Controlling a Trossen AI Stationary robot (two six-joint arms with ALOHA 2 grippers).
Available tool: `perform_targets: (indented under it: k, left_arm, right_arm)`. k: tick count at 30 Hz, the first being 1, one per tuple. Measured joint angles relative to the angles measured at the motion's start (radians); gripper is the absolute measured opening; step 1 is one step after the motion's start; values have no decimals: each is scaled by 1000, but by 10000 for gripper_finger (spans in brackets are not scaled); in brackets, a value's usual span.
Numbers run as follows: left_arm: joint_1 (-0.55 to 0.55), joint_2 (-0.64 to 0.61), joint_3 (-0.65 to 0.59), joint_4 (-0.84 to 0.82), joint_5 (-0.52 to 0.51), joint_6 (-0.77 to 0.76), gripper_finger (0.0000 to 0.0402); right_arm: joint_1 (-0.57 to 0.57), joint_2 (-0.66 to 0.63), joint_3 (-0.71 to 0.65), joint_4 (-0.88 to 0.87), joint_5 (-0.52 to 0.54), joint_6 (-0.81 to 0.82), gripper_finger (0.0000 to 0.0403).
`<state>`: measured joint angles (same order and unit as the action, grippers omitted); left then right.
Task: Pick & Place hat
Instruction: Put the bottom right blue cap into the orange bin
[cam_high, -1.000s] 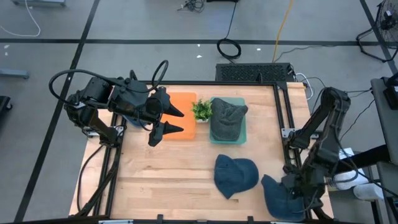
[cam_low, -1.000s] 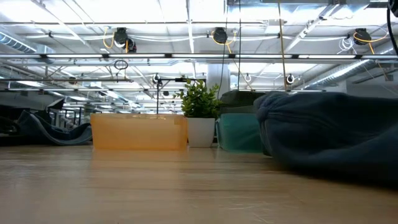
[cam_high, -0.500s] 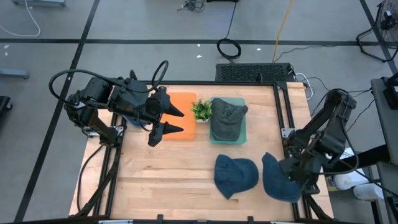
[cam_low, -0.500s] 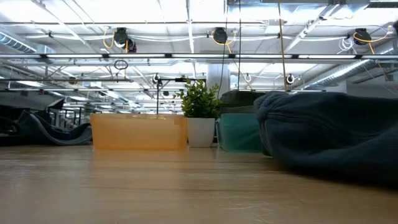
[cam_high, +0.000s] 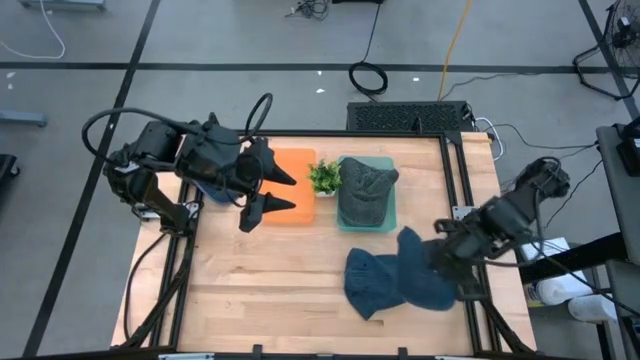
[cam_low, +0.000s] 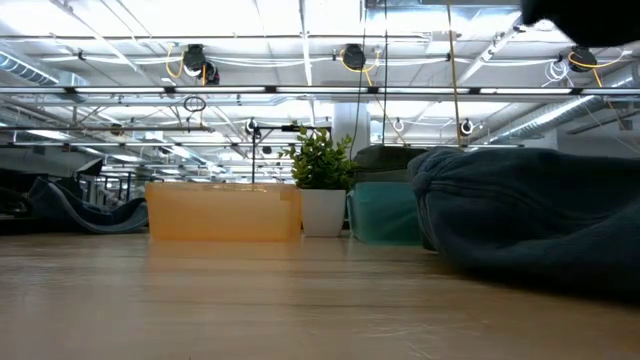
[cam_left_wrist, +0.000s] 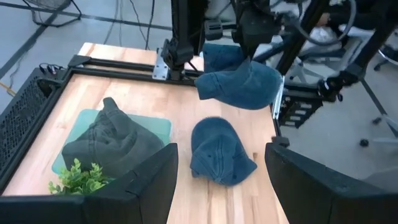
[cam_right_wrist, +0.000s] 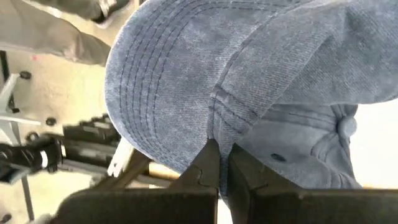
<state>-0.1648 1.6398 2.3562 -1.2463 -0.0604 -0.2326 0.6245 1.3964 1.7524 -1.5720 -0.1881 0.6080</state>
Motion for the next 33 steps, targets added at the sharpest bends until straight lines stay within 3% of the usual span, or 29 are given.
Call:
perform_targets:
  k: [8,17,24,33]
  left_arm:
    - [24,2,0,-81,29,19,250]
    - [28,5,0,-103,33,53,250]
    - [31,10,0,-115,-23,71,251]
    - [42,24,0,-122,-26,123,251]
  right_arm:
    - [-177,131,191,2,3,-249,0]
    - [-380,198,294,-1,12,-503,0]
    - [-489,262,381,0,61,-588,0]
    - [-524,369,528,47,86,-629,0]
